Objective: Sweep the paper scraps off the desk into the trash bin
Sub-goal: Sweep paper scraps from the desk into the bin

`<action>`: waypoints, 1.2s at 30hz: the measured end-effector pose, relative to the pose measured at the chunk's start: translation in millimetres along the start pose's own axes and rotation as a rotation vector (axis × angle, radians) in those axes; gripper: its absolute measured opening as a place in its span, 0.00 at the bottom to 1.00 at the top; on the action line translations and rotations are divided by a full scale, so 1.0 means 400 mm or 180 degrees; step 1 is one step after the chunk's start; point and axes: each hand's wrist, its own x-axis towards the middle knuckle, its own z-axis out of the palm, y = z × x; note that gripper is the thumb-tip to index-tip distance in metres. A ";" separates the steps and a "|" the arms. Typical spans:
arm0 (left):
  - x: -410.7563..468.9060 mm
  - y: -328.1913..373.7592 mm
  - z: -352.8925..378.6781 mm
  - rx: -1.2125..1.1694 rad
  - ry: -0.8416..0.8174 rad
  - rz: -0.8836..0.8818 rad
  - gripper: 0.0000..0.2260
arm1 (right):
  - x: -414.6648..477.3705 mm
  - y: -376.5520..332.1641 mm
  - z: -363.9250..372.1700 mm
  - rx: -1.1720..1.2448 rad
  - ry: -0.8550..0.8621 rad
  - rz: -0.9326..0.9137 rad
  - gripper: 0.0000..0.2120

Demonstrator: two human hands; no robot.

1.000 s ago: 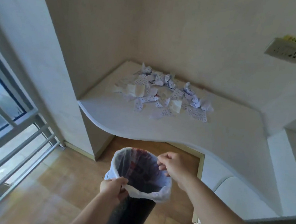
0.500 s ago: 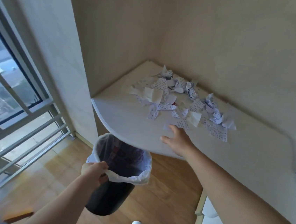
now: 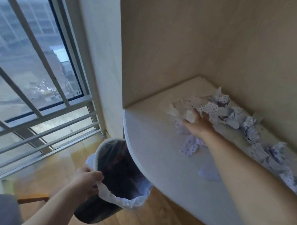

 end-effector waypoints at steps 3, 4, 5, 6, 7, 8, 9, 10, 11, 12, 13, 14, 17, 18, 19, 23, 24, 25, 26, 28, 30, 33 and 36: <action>0.035 0.007 -0.012 0.0100 0.0120 -0.0026 0.09 | 0.083 0.012 0.014 -0.0058 0.0184 0.0232 0.35; 0.042 0.011 -0.015 0.0103 0.0110 -0.0016 0.09 | 0.098 0.014 0.021 -0.0144 0.0185 0.0238 0.35; 0.044 0.020 -0.015 0.0076 0.0071 0.0006 0.09 | 0.103 0.014 0.023 -0.0208 0.0135 0.0194 0.35; 0.048 0.025 -0.015 0.0036 0.0054 0.0018 0.10 | 0.107 0.009 0.033 -0.0210 0.0003 0.0127 0.36; 0.051 0.029 -0.014 0.0010 0.0061 0.0024 0.11 | 0.109 0.006 0.047 -0.0208 -0.0120 0.0057 0.38; 0.054 0.035 -0.014 0.0006 0.0074 0.0027 0.11 | 0.106 0.004 0.059 -0.0250 -0.0180 0.0020 0.39; 0.055 0.042 -0.015 0.0014 0.0098 0.0026 0.11 | 0.099 0.003 0.071 -0.0303 -0.0177 0.0027 0.39; 0.055 0.047 -0.015 0.0037 0.0127 0.0030 0.11 | 0.091 0.003 0.079 -0.0327 -0.0159 0.0056 0.39; 0.055 0.053 -0.016 0.0082 0.0143 0.0042 0.10 | 0.084 0.001 0.081 -0.0331 -0.0175 0.0068 0.39; 0.053 0.059 -0.015 0.0132 0.0140 0.0048 0.09 | 0.074 -0.001 0.080 -0.0358 -0.0210 0.0045 0.39; 0.048 0.066 -0.015 0.0178 0.0130 0.0059 0.08 | 0.065 -0.002 0.078 -0.0416 -0.0237 -0.0009 0.39; 0.044 0.072 -0.013 0.0215 0.0122 0.0081 0.07 | 0.054 -0.004 0.078 -0.0473 -0.0261 -0.0072 0.39; 0.031 0.088 -0.014 0.0322 0.0156 0.0154 0.06 | -0.002 -0.015 0.097 -0.0603 -0.0269 -0.0238 0.38; 0.028 0.092 -0.017 0.0338 0.0154 0.0153 0.06 | -0.026 -0.019 0.112 -0.0672 -0.0245 -0.0333 0.37; 0.026 0.095 -0.021 0.0339 0.0142 0.0145 0.06 | -0.049 -0.024 0.126 -0.0720 -0.0245 -0.0445 0.36; 0.014 0.106 -0.039 0.0376 0.0173 0.0135 0.07 | -0.137 -0.064 0.184 -0.0779 -0.0490 -0.0928 0.35; 0.008 0.109 -0.043 0.0373 0.0169 0.0134 0.08 | -0.157 -0.077 0.199 -0.0818 -0.0530 -0.1035 0.34; 0.001 0.113 -0.047 0.0366 0.0158 0.0135 0.09 | -0.176 -0.090 0.212 -0.0868 -0.0545 -0.1138 0.34; -0.005 0.116 -0.050 0.0363 0.0146 0.0130 0.10 | -0.193 -0.104 0.223 -0.0927 -0.0541 -0.1237 0.33; -0.015 0.121 -0.056 0.0343 0.0133 0.0135 0.13 | -0.220 -0.128 0.244 -0.1041 -0.0555 -0.1430 0.31; -0.025 0.130 -0.062 0.0321 0.0120 0.0156 0.13 | -0.243 -0.149 0.263 -0.1147 -0.0635 -0.1605 0.30; -0.038 0.144 -0.071 0.0295 0.0004 0.0204 0.13 | -0.272 -0.181 0.290 -0.1426 -0.0726 -0.1936 0.28; -0.054 0.155 -0.076 0.0263 -0.0070 0.0248 0.13 | -0.298 -0.209 0.310 -0.1817 -0.0620 -0.2440 0.23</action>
